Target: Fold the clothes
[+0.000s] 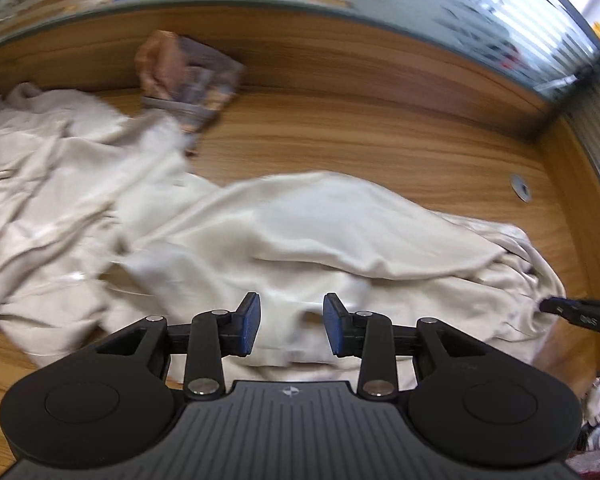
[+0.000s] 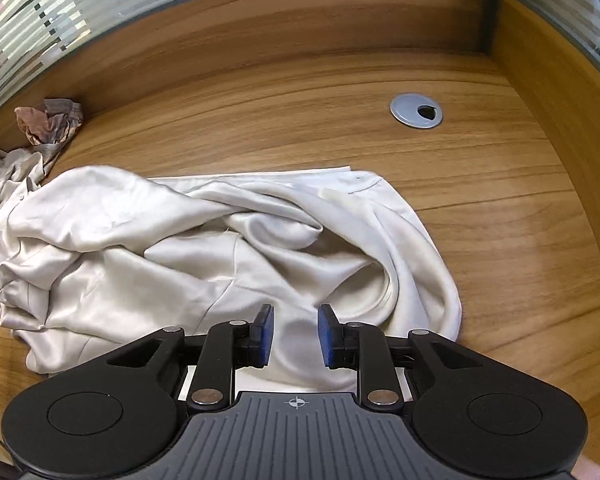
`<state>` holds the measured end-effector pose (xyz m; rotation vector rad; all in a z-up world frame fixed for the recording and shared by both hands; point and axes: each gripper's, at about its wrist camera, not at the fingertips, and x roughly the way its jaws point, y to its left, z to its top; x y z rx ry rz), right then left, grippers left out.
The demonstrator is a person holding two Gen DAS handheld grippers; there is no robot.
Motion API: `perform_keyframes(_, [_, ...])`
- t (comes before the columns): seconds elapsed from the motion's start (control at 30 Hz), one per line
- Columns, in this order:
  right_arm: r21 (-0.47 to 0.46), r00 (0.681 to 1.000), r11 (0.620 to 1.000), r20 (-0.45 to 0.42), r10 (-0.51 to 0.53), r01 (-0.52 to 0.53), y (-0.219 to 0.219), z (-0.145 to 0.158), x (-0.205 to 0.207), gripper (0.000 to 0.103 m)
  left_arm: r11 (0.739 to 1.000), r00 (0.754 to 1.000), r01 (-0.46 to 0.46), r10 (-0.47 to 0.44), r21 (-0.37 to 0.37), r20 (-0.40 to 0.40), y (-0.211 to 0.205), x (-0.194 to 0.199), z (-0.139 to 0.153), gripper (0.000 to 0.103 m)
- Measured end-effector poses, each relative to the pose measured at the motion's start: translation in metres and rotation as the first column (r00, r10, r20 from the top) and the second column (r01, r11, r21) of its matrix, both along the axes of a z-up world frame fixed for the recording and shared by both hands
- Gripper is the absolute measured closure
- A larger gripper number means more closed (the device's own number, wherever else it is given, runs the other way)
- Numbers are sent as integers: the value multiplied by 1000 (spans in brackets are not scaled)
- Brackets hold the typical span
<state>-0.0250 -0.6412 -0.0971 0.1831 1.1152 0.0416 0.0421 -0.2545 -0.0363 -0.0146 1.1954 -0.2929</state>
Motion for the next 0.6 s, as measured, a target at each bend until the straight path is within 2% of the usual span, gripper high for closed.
perform_keyframes(0.07, [6, 999, 999, 4, 32, -32, 0, -5, 8, 75, 1000, 1000, 20, -20, -13, -16, -20, -3, -5, 64])
perform_keyframes(0.17, [24, 998, 998, 10, 64, -65, -1, -10, 23, 64, 998, 998, 63, -63, -16, -19, -52, -8, -10, 64])
perform_keyframes(0.23, [37, 997, 996, 20, 75, -75, -2, -13, 34, 61, 996, 996, 88, -88, -5, -1, -68, -11, -13, 63])
perform_keyframes(0.43, [125, 1000, 992, -7, 23, -22, -17, -26, 65, 60, 988, 989, 150, -150, 20, -2, -102, -13, -21, 61])
perform_keyframes(0.47, [141, 1000, 990, -14, 8, -6, -21, -29, 69, 60, 987, 988, 157, -157, 22, -2, -104, -12, -22, 58])
perform_keyframes(0.53, [182, 1000, 983, -28, -12, 17, -26, -33, 75, 68, 985, 986, 169, -169, 26, 0, -109, -10, -24, 51])
perform_keyframes(0.57, [201, 999, 979, -29, -16, 22, -27, -34, 77, 85, 984, 984, 175, -176, 27, 1, -111, -9, -24, 51])
perform_keyframes(0.6, [215, 999, 976, -29, -16, 21, -28, -34, 78, 94, 983, 983, 183, -183, 28, 1, -113, -8, -25, 51])
